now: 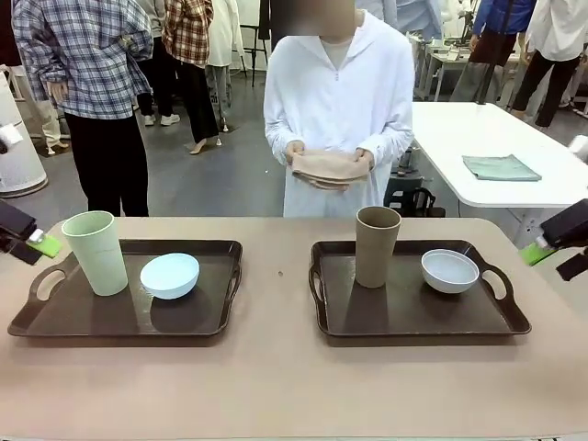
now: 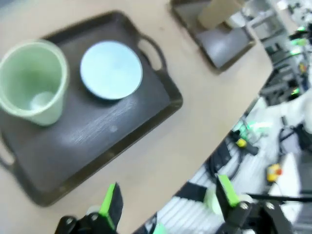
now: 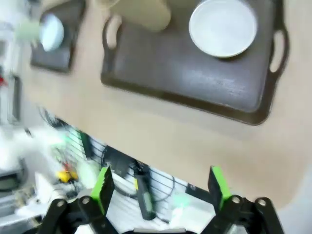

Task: Set up a tray with a mat and arrange the tableware.
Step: Pick up the Picnic Bowl and Reusable plastic cup from the Handle tray in front of the human's position and hold them in the air.

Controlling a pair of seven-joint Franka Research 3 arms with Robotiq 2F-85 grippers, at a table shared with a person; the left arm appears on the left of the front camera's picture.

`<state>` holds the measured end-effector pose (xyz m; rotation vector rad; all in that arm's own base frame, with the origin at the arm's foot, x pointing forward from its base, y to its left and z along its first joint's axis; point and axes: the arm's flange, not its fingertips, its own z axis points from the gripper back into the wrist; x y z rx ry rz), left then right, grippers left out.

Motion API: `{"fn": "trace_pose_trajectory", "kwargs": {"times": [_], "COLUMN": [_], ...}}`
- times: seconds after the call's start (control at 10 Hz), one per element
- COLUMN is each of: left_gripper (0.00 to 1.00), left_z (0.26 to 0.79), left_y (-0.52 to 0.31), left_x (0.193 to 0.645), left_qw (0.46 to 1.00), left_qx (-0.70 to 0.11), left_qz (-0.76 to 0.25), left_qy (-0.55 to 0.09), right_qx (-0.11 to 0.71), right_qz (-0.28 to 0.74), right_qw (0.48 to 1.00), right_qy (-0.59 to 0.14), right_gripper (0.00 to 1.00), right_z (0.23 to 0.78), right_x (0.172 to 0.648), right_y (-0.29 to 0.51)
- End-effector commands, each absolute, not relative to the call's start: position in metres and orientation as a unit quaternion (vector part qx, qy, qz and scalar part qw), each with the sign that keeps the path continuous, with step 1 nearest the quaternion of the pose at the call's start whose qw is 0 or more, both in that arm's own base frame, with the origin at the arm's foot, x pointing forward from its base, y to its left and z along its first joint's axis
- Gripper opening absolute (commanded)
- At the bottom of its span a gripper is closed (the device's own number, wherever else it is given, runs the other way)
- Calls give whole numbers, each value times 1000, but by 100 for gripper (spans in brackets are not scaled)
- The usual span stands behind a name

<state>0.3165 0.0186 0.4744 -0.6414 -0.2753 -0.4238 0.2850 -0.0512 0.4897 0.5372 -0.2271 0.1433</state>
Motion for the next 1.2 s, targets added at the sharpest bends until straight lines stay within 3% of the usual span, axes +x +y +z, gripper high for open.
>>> {"fn": "trace_pose_trajectory", "kwargs": {"times": [0.0,0.1,0.2,0.4,0.5,0.7,1.1], "left_gripper": [100,100,100,100,100,100,100], "left_z": [466,468,464,456,456,441,407], "left_y": [31,36,33,42,53,85,131], "left_x": [325,324,318,321,324,327,335], "left_qw": [920,929,922,928,907,874,831], "left_qx": [-347,-329,-325,-326,-383,-463,-545], "left_qz": [-149,-144,-174,-152,-141,-102,-15], "left_qy": [-100,-88,-119,-102,-104,-109,-110], "right_qx": [330,269,301,299,382,466,524], "right_qz": [39,14,39,13,22,20,3], "right_qw": [929,949,943,943,913,876,848], "right_qy": [-164,-161,-134,-148,-140,-120,-72], "right_gripper": [100,100,100,100,100,100,100], "right_z": [469,469,490,489,489,475,447], "right_x": [282,285,284,286,291,291,293], "right_y": [-63,-63,-71,-82,-87,-111,-132]}}
